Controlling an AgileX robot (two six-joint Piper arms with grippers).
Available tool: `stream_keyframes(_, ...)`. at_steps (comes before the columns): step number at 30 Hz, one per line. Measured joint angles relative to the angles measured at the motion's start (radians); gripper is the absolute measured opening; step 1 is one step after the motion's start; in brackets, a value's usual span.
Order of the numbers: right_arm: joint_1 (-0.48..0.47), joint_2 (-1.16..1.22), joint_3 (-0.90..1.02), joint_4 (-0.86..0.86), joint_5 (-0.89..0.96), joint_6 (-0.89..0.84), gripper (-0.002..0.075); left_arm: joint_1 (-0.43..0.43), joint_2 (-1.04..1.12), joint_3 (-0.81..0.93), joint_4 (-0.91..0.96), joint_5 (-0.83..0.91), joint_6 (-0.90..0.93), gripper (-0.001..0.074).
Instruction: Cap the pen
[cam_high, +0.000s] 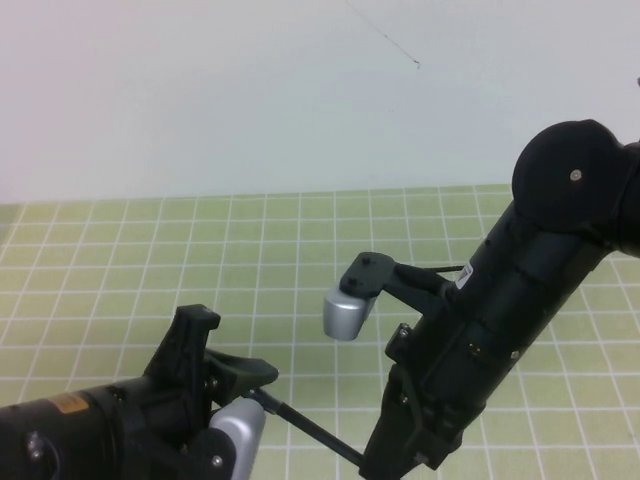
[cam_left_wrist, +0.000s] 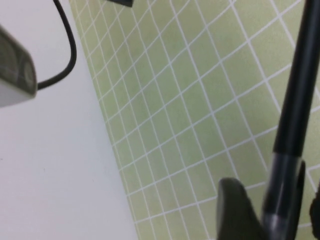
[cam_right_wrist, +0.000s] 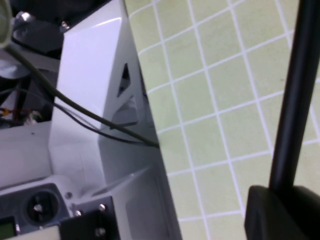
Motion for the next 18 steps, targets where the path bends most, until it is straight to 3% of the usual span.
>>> stream_keyframes(7, -0.046, 0.000, 0.000, -0.120, -0.201, 0.122, -0.0003, 0.000, 0.000, 0.000, -0.002, -0.046, -0.036, 0.0347)
stream_keyframes(11, -0.142, 0.002, 0.000, -0.126, -0.277, 0.197, -0.0003, -0.002, 0.000, 0.000, -0.102, -0.257, -0.111, 0.0341)
stream_keyframes(14, -0.236, 0.013, 0.002, -0.126, -0.337, 0.289, -0.0003, -0.002, 0.000, 0.000, -0.254, -0.426, -0.121, 0.0286)
stream_keyframes(18, -0.326, 0.065, 0.003, -0.126, -0.364, 0.432, -0.0003, -0.002, 0.002, 0.000, -0.535, -0.556, -0.162, 0.0097)
